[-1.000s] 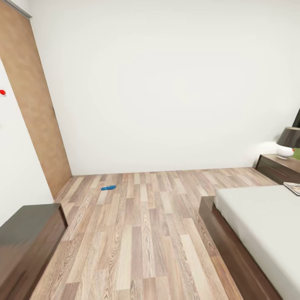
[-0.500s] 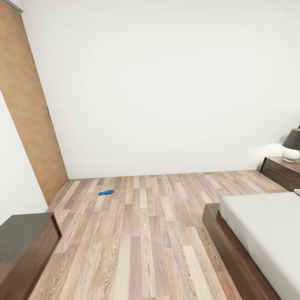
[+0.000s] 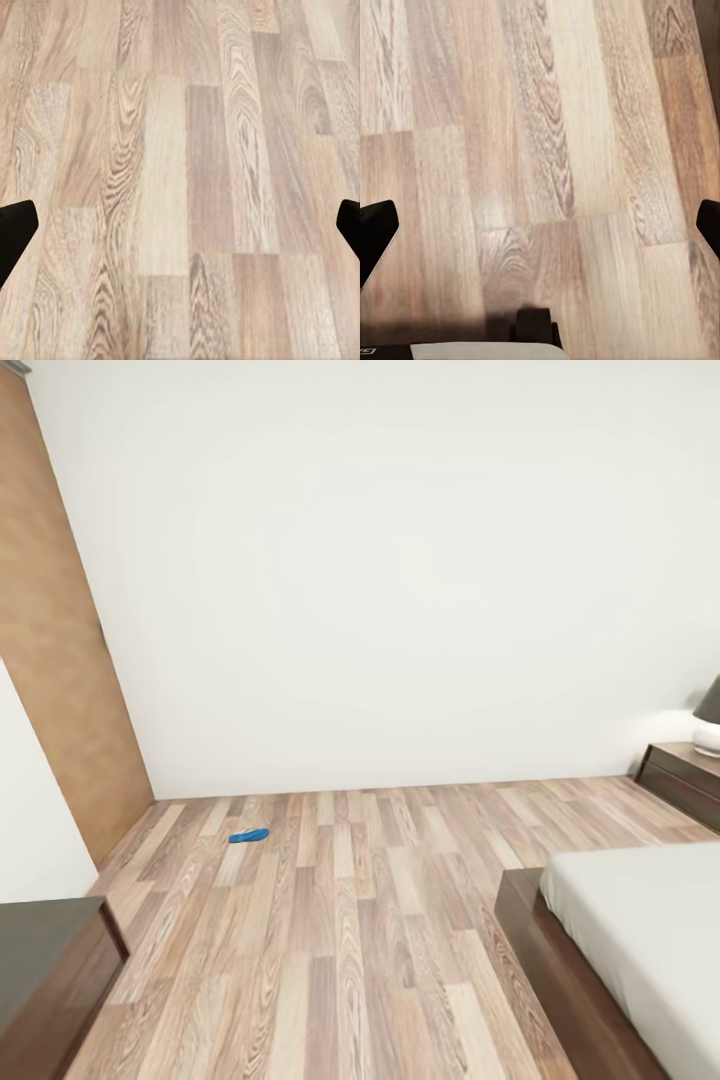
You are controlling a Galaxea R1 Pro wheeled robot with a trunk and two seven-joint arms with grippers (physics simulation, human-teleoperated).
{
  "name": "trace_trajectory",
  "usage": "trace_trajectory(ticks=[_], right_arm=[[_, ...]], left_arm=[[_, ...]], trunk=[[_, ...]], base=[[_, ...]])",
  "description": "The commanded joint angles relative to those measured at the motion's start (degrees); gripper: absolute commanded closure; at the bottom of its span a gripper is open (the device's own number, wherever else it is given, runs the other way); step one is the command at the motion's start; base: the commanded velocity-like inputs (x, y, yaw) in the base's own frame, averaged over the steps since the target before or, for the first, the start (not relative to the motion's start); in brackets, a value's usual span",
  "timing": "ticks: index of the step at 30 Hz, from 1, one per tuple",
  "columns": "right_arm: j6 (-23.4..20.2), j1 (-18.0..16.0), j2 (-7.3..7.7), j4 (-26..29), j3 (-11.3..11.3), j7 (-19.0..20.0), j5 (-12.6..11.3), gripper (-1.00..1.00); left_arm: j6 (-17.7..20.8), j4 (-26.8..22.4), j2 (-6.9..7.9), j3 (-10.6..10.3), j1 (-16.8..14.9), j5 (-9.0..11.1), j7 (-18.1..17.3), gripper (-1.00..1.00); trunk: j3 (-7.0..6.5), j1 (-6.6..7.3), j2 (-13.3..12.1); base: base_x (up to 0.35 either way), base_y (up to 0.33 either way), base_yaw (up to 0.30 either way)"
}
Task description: In the bedroom, move the book from the bed onto either nightstand, and place the two sandals side by side next to the bed.
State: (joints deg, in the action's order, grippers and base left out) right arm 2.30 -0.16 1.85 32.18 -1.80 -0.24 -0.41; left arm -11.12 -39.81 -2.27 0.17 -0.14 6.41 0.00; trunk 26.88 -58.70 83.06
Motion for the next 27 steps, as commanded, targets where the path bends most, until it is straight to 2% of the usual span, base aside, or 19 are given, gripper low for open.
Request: trace_trajectory(ticks=[1, 27], right_arm=[[0.2, 0.0, -0.01, 0.0, 0.0, 0.0, 0.0, -1.0], [0.2, 0.0, -0.01, 0.0, 0.0, 0.0, 0.0, -1.0]], left_arm=[[-0.1, 0.0, -0.02, 0.0, 0.0, 0.4, 0.0, -1.0], [-0.1, 0.0, -0.02, 0.0, 0.0, 0.4, 0.0, -1.0]], trunk=[[0.05, -0.03, 0.0], [0.05, -0.03, 0.0]], base=[[0.328, 0.0, 0.0], [0.328, 0.0, 0.0]])
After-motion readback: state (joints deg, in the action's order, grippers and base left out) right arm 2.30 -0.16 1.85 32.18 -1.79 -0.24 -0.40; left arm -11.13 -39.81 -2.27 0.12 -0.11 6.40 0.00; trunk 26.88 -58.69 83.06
